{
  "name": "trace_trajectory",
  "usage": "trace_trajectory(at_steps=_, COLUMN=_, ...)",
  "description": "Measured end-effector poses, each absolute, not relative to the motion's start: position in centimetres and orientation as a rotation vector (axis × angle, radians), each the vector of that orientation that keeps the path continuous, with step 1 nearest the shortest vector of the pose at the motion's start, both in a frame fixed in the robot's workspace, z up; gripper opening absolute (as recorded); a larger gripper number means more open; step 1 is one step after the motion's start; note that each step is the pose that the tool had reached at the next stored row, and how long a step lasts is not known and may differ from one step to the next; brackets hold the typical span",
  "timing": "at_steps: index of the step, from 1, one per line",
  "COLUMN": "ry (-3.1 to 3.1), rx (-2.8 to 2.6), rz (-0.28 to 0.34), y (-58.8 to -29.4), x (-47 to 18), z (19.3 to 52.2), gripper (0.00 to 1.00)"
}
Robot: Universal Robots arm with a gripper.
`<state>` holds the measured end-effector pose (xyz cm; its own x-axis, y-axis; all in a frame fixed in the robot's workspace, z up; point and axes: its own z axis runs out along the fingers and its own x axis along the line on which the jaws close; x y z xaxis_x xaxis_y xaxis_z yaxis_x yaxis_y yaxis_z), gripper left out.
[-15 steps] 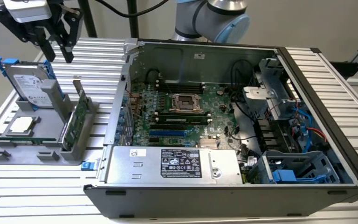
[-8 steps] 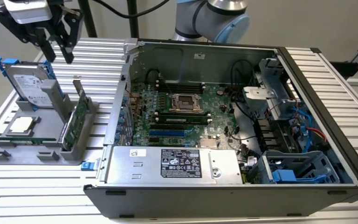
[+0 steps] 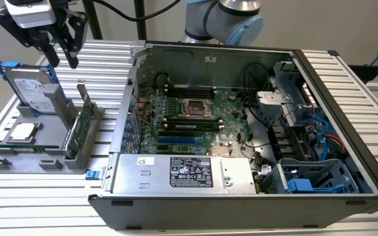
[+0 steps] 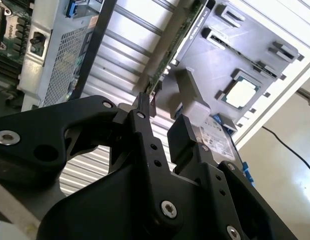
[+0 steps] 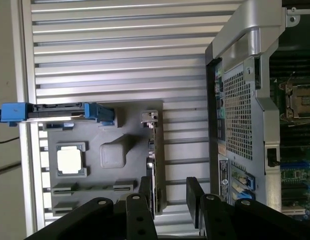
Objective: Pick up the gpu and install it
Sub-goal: 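Pick up the gpu and move the gpu toward the slot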
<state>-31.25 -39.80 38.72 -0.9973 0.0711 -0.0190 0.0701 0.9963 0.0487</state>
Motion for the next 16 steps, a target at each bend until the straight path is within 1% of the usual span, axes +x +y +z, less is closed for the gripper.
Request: trace_trajectory(at_steps=16, ry=3.118, rx=0.11, rz=0.075, y=-39.8, x=-31.25, z=38.35, gripper=1.0)
